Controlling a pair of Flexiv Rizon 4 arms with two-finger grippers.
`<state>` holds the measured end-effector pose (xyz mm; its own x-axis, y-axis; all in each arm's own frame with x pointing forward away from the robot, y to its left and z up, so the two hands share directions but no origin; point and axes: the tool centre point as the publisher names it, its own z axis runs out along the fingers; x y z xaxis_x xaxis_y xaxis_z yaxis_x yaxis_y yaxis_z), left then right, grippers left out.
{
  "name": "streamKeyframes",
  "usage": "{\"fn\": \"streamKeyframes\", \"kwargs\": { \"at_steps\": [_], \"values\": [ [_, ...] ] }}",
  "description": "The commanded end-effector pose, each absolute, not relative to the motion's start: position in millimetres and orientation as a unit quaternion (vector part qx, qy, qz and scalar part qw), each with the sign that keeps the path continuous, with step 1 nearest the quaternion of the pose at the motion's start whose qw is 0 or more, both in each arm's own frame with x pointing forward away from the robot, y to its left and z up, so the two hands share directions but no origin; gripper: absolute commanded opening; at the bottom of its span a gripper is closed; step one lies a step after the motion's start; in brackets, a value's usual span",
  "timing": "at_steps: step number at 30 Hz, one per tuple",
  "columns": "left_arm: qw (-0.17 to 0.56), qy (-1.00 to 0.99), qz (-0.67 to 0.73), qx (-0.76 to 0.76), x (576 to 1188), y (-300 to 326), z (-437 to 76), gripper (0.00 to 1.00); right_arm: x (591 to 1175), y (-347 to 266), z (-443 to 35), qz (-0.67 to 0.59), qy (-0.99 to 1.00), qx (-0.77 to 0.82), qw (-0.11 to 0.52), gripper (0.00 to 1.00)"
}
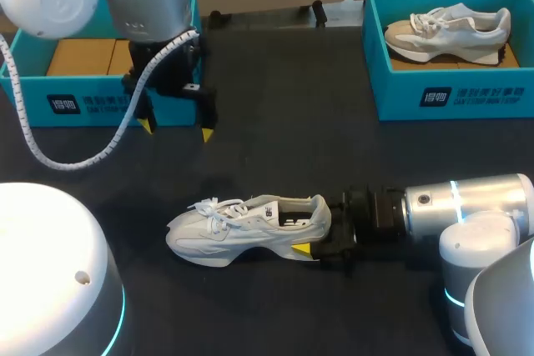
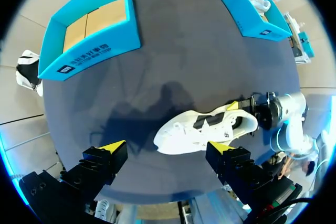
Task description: Take the shoe out of the shoebox, open the shoe tongue, remove and reinsert the insole, then place the shoe into the shoebox
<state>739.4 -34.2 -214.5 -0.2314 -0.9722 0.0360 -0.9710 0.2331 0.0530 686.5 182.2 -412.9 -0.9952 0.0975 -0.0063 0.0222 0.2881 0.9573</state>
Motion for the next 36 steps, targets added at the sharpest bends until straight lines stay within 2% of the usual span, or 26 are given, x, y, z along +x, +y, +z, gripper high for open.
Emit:
{"fn": "streamKeyframes", "kwargs": {
  "at_steps": [1, 8, 15, 26, 36],
  "values": [
    [0.034, -0.791, -0.019, 0.611, 732.2, -56.6, -221.2, 1.00, 686.5, 182.8, -410.7, 0.594, 0.803, 0.038, 0.031, 0.00],
    [0.017, -0.804, -0.049, 0.593, 715.3, -103.0, -232.0, 1.00, 686.5, 182.8, -410.7, 0.594, 0.803, 0.038, 0.031, 0.00],
    [0.039, -0.795, -0.099, 0.598, 701.8, -128.8, -252.7, 1.00, 686.5, 182.8, -410.7, 0.594, 0.803, 0.038, 0.031, 0.00],
    [0.036, -0.798, -0.107, 0.592, 699.2, -130.7, -253.8, 1.00, 686.5, 182.8, -410.7, 0.594, 0.803, 0.038, 0.031, 0.00],
    [0.034, -0.778, -0.127, 0.615, 690.0, -142.1, -284.7, 1.00, 686.5, 182.8, -410.7, 0.594, 0.803, 0.038, 0.031, 0.00]
  ]
}}
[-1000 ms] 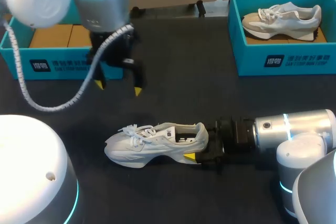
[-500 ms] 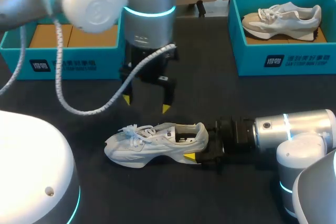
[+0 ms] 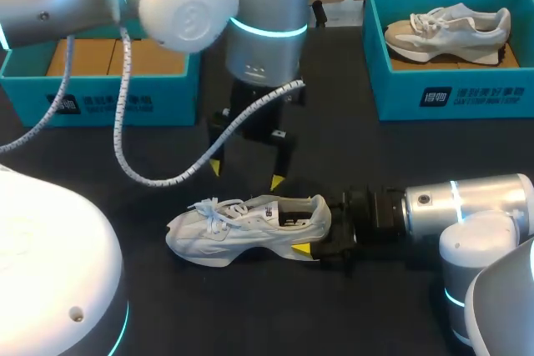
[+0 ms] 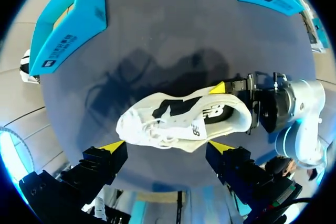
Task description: Take the shoe out of the shoebox, open the shoe tongue, remove and reinsert the insole, then place the shoe into the shoebox
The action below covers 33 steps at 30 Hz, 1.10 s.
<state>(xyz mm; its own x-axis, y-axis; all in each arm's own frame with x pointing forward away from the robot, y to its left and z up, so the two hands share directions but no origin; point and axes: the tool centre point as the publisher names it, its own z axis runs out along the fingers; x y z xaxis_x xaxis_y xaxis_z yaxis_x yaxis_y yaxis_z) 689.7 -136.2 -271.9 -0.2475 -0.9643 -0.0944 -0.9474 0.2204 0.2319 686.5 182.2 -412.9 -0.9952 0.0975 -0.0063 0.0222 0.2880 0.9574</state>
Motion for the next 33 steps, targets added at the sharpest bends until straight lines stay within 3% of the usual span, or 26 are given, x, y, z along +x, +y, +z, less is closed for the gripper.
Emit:
{"fn": "streamKeyframes", "kwargs": {
  "at_steps": [1, 9, 33],
  "values": [
    [0.036, -0.776, -0.131, 0.615, 689.0, -142.7, -286.6, 1.00, 686.5, 182.8, -410.7, 0.594, 0.803, 0.038, 0.031, 0.00],
    [-0.001, -0.777, -0.144, 0.613, 674.7, -154.3, -293.8, 1.00, 686.5, 182.8, -410.7, 0.594, 0.803, 0.038, 0.031, 0.00],
    [-0.019, -0.739, -0.181, 0.648, 677.8, -167.0, -322.5, 1.00, 686.5, 182.8, -410.7, 0.594, 0.803, 0.038, 0.031, 0.00]
  ]
}}
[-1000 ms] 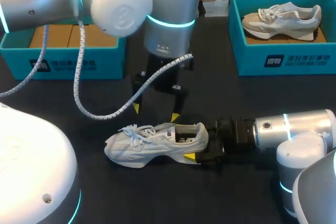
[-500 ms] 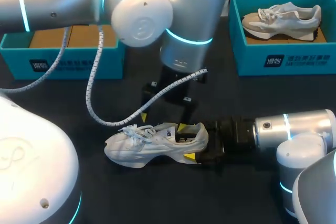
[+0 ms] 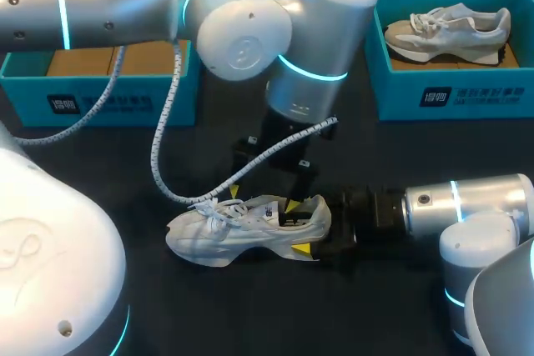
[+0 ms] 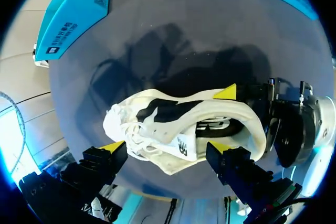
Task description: Take the shoe out of the shoebox, open the shoe tongue, remove and reinsert the insole, then place the shoe into the shoebox
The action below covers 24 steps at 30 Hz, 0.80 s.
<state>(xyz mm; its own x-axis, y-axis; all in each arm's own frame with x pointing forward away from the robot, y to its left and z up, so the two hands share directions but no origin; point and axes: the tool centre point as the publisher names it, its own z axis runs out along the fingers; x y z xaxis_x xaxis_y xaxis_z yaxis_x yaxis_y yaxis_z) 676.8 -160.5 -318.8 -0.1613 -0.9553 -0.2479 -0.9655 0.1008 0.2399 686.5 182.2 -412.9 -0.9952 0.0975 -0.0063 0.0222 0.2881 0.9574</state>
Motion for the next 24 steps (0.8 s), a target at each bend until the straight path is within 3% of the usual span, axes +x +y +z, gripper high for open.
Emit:
{"fn": "streamKeyframes", "kwargs": {
  "at_steps": [1, 24],
  "values": [
    [0.024, 0.738, 0.182, -0.650, 678.0, -168.3, -323.1, 1.00, 686.5, 182.8, -410.7, 0.594, 0.803, 0.038, 0.031, 0.00],
    [0.077, 0.724, 0.220, -0.649, 674.0, -156.0, -341.2, 1.00, 686.5, 182.8, -410.7, 0.594, 0.803, 0.038, 0.031, 0.00]
  ]
}}
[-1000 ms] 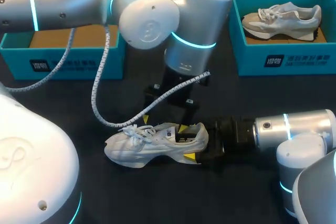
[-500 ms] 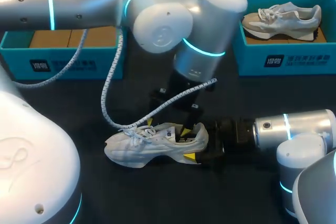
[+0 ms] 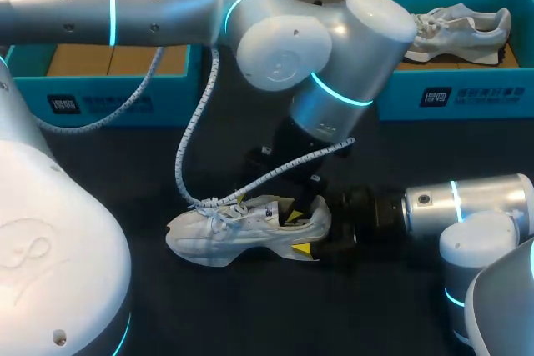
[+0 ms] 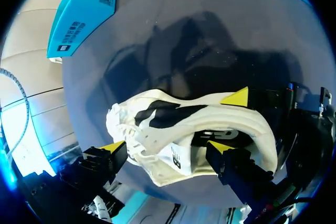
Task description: Take the shoe out of the shoebox, open the shoe tongue, remove and reinsert the insole, then place the shoe into the shoebox
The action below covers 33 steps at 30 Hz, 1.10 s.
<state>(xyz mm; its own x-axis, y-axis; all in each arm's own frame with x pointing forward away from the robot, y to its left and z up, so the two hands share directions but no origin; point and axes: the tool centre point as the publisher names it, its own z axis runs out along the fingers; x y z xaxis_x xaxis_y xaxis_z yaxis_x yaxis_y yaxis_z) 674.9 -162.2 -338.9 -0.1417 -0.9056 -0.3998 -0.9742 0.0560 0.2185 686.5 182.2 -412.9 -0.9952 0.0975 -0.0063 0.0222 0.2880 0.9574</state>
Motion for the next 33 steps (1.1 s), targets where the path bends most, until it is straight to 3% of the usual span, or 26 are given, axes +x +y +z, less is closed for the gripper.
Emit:
{"fn": "streamKeyframes", "kwargs": {
  "at_steps": [1, 11, 15, 16, 19, 22, 33],
  "values": [
    [0.079, 0.724, 0.221, -0.649, 673.7, -154.3, -342.0, 1.00, 686.5, 182.8, -410.7, 0.594, 0.803, 0.038, 0.031, 0.00],
    [0.086, 0.725, 0.234, -0.642, 669.6, -142.8, -344.1, 1.00, 686.5, 182.8, -410.7, 0.594, 0.803, 0.038, 0.031, 0.00],
    [0.092, 0.724, 0.229, -0.644, 669.4, -139.0, -340.4, 0.85, 686.5, 182.8, -410.7, 0.594, 0.803, 0.038, 0.031, 0.00],
    [0.096, 0.725, 0.224, -0.644, 669.0, -138.0, -338.8, 0.76, 686.5, 182.8, -410.7, 0.594, 0.803, 0.038, 0.031, 0.00],
    [0.102, 0.727, 0.212, -0.645, 668.1, -136.2, -335.5, 0.66, 686.5, 182.8, -410.7, 0.594, 0.803, 0.038, 0.031, 0.00],
    [0.104, 0.728, 0.207, -0.645, 667.5, -135.5, -334.2, 0.50, 686.5, 182.8, -410.7, 0.594, 0.803, 0.038, 0.031, 0.00],
    [0.117, 0.721, 0.181, -0.658, 666.6, -131.8, -329.6, 0.43, 686.5, 182.8, -410.7, 0.594, 0.803, 0.038, 0.031, 0.00]
  ]
}}
